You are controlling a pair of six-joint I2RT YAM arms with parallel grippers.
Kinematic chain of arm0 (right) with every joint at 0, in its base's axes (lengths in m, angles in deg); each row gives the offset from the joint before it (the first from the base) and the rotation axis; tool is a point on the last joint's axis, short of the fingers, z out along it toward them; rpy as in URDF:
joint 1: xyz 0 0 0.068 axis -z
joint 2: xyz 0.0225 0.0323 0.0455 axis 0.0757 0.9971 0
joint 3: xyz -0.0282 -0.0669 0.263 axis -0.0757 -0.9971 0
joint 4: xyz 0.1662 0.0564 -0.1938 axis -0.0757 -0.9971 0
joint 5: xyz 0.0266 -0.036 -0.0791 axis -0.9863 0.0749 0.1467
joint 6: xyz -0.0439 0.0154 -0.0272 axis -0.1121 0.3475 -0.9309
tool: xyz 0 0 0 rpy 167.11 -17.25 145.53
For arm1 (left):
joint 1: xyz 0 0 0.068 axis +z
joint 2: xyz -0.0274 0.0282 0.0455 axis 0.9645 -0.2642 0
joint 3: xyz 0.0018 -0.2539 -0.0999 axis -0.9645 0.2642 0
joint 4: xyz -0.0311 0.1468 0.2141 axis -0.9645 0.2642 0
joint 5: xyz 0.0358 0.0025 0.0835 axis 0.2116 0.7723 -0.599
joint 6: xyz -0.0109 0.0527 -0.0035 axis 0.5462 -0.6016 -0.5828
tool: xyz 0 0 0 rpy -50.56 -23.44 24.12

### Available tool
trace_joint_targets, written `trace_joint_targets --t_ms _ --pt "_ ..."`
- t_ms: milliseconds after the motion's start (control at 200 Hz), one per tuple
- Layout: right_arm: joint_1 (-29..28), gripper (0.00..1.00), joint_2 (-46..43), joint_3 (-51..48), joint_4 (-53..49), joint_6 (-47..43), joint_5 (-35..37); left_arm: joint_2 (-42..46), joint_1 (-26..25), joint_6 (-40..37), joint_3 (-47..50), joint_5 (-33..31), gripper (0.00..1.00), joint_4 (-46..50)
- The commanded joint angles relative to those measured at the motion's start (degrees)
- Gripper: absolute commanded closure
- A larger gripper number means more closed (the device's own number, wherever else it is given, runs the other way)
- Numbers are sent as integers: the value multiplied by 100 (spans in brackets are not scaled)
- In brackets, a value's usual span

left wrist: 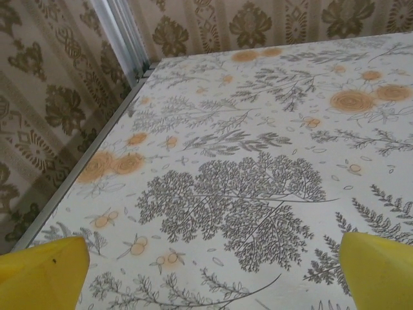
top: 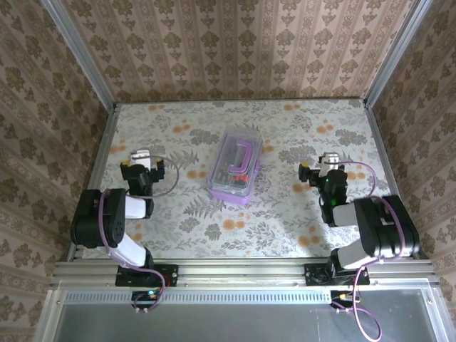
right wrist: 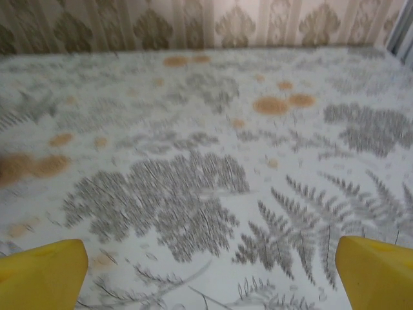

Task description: Pack the tool kit

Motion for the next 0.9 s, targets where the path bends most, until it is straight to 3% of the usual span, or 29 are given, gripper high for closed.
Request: trace_joint_targets --t_ms 0,95,890 --pt "-16 0 -145 276 -237 167 431 112 6 192 -49 143 0 234" --pt "-23 0 8 889 -1119 128 387 115 -2 176 -82 135 0 281" --pt "-11 0 37 880 -1077 123 340 103 -11 149 -140 231 0 373"
